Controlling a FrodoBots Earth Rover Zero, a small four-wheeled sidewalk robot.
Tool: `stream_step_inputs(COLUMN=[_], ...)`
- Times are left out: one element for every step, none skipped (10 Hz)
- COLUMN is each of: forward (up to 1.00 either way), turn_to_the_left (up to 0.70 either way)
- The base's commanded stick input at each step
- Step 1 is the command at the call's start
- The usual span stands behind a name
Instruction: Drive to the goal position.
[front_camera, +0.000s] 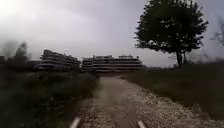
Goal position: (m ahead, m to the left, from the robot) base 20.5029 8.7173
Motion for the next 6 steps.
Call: stream_step_inputs(forward=[0.7,0.7,0.7,0.7,0.7,0.7], turn_to_the_left=[0.0,0.0,0.0,0.0,0.0,-0.13])
